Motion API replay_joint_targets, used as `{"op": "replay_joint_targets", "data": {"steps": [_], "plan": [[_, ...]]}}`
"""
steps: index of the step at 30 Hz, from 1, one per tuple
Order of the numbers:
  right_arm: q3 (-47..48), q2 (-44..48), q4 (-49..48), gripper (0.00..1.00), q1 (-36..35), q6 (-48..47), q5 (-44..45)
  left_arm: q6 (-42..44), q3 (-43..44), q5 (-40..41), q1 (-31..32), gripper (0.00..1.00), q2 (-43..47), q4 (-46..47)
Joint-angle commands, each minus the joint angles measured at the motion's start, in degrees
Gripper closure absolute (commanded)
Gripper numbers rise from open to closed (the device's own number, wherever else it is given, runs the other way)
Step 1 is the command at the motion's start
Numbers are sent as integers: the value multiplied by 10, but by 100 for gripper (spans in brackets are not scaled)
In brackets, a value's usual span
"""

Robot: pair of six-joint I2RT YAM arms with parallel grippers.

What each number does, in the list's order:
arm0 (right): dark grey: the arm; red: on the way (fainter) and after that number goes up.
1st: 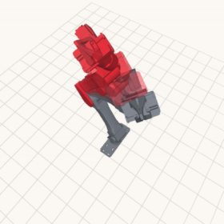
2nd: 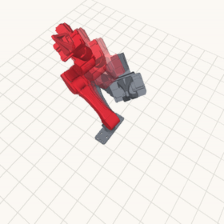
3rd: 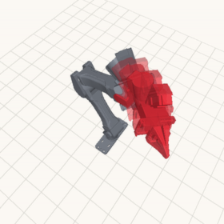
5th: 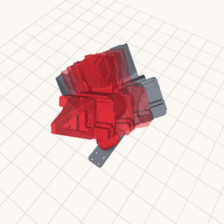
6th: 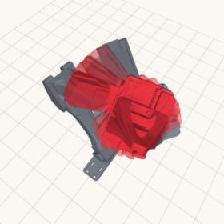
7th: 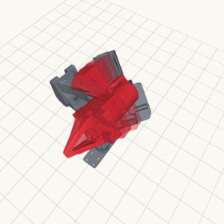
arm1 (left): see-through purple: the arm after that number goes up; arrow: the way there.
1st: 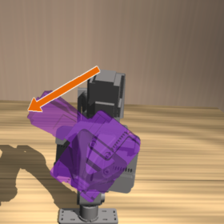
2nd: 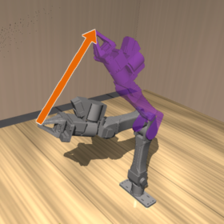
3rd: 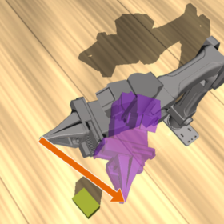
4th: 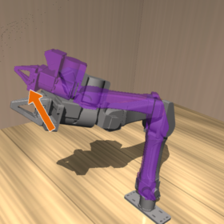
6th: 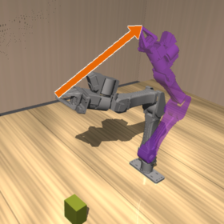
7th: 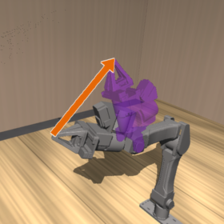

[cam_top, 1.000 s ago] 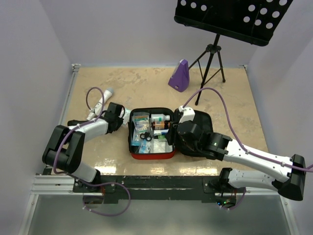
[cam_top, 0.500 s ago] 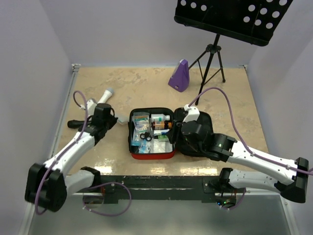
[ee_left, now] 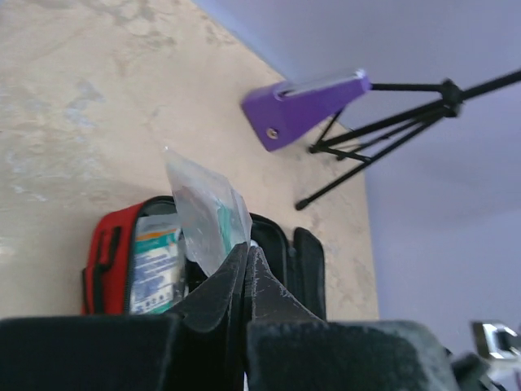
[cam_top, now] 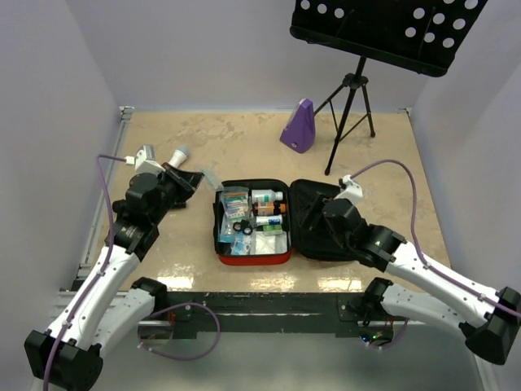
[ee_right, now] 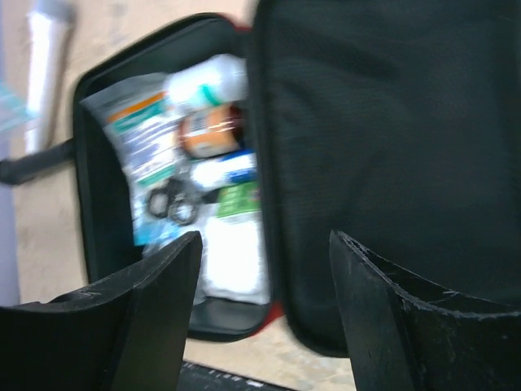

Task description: Organize the medicine kit

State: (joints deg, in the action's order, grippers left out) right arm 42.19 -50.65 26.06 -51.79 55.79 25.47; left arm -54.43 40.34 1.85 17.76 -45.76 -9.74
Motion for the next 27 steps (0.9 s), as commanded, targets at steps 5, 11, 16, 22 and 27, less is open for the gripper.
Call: {"op": "replay_joint_targets", "data": {"steps": [5, 11, 16, 22, 27], "plan": [[-84, 92, 6, 30, 49, 107, -30, -1, -9, -118, 54, 100, 8, 123], [-84, 103, 71, 27, 52, 180, 18, -4, -31, -128, 104, 100, -7, 175], [-101, 109, 80, 21, 87, 220, 49, -13, -60, -148, 106, 100, -14, 209], [-88, 74, 39, 21, 135, 185, 1, -11, -84, -160, 107, 100, -14, 223], [-98, 102, -28, 21, 135, 151, -113, -7, -109, -152, 107, 100, -2, 224]]}}
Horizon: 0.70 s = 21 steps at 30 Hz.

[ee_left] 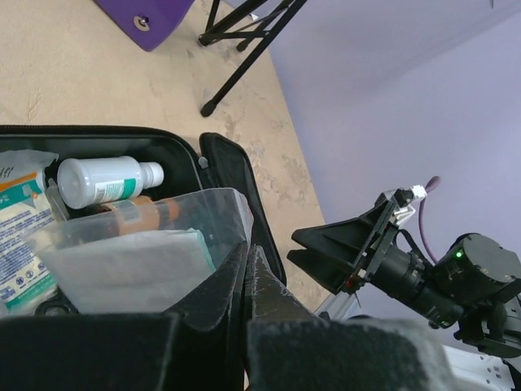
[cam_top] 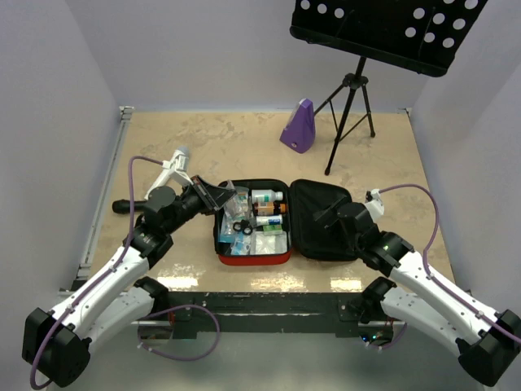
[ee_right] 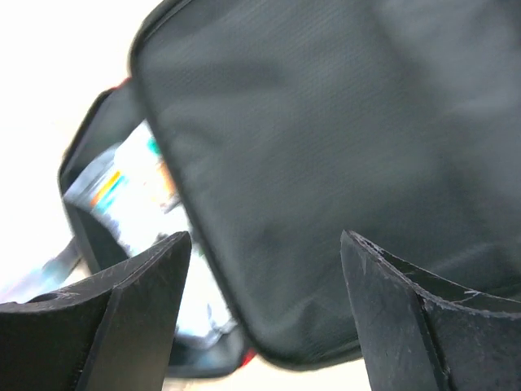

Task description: Organize the medicine kit

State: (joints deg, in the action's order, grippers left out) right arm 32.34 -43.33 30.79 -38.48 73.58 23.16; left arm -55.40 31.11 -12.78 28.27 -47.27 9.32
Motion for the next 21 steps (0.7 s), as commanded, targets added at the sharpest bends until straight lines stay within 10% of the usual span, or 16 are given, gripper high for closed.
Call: {"op": "replay_joint_targets", "data": {"steps": [1, 21], "plan": [[-9, 32, -83, 21, 2, -27, -101, 4, -20, -3, 1, 100, 15, 29], [126, -376, -339, 27, 1, -354, -167, 64, 27, 68, 0, 100, 126, -164]]}}
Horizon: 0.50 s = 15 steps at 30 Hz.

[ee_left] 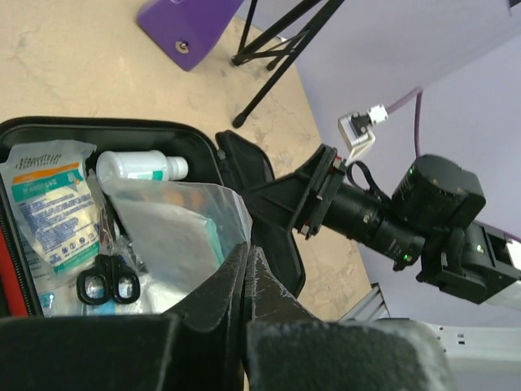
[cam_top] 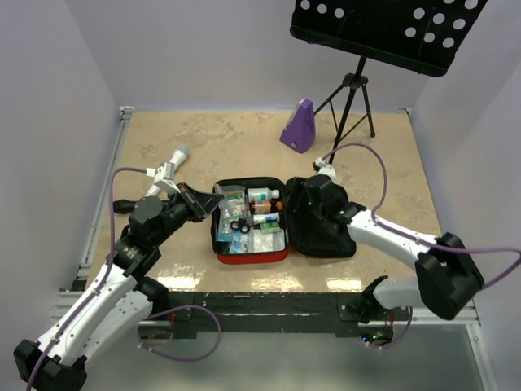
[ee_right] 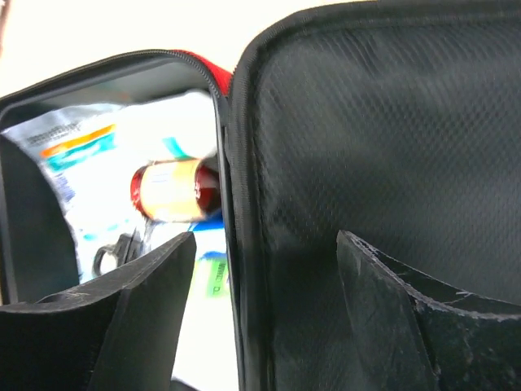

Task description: Organize the medicine kit

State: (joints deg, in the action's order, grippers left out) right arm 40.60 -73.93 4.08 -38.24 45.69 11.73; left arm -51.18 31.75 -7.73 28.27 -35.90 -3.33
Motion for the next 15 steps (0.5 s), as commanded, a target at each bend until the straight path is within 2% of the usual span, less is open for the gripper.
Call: {"op": "replay_joint_targets", "data": {"steps": [1, 6, 11, 13, 15], "plan": [[52, -88, -78, 27, -2, -83, -63, 20, 20, 17, 0, 100, 14, -40], [112, -175, -115, 31, -10, -116, -109, 27, 21, 29, 0, 100, 23, -59], [207, -260, -102, 31, -38, -126, -116, 33, 26, 39, 0, 100, 28, -81], [239, -274, -74, 29, -48, -113, -99, 35, 29, 46, 0, 100, 30, -89], [236, -248, -67, 25, -47, -83, -82, 37, 31, 53, 0, 100, 33, -91]]}}
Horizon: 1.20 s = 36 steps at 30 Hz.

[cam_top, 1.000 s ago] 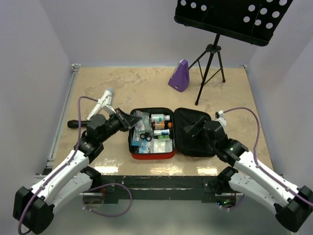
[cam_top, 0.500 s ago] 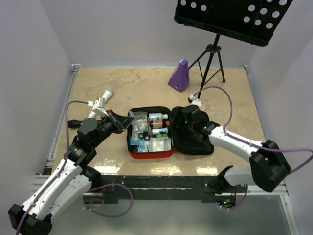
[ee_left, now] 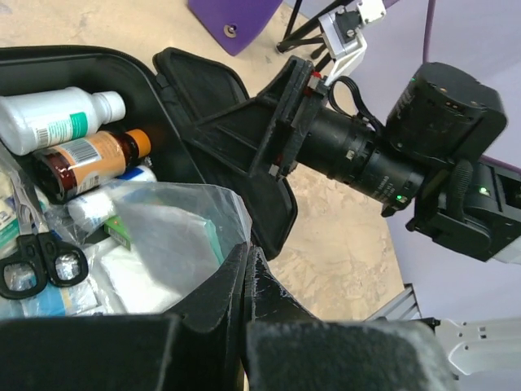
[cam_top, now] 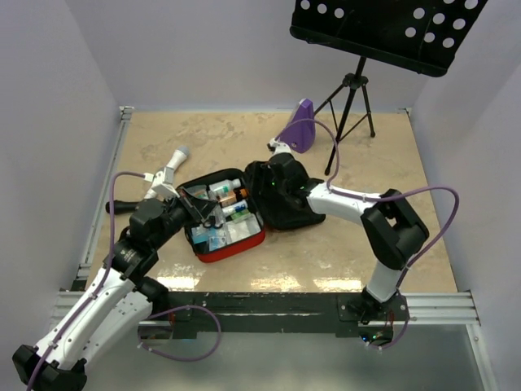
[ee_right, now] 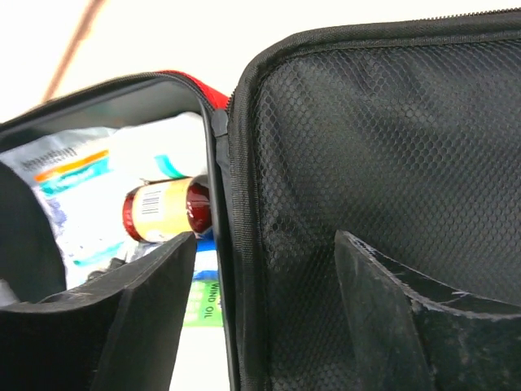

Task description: Organize the medicine kit

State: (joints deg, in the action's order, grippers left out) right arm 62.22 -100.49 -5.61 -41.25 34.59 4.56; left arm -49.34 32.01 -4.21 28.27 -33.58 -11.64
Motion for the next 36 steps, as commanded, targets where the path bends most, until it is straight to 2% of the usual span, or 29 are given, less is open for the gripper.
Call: {"op": "replay_joint_targets", "data": {"steps": [1, 8, 11, 15, 18, 20, 24, 28, 36], "plan": [[10, 40, 31, 22, -14, 43, 4, 20, 29, 20, 0, 100, 10, -8], [-113, 295, 69, 13, -8, 134, 68, 28, 31, 31, 0, 100, 1, -1], [-199, 391, 79, 11, -10, 187, 42, 29, 32, 39, 0, 100, 0, 5], [-327, 527, 41, 10, -18, 288, -14, 27, 33, 39, 0, 100, 1, 11], [-371, 581, 34, 7, -19, 317, -27, 22, 35, 55, 0, 100, 2, 14], [-373, 579, 36, 2, -19, 318, -42, 21, 38, 57, 0, 100, 2, 12], [-380, 533, 24, 1, -19, 321, -64, 18, 39, 62, -1, 100, 5, 7], [-429, 499, -64, 1, -19, 359, -93, 14, 33, 68, 0, 100, 12, -2], [-445, 381, -178, 1, -19, 382, -117, 11, 21, 55, 0, 100, 11, 3]]}}
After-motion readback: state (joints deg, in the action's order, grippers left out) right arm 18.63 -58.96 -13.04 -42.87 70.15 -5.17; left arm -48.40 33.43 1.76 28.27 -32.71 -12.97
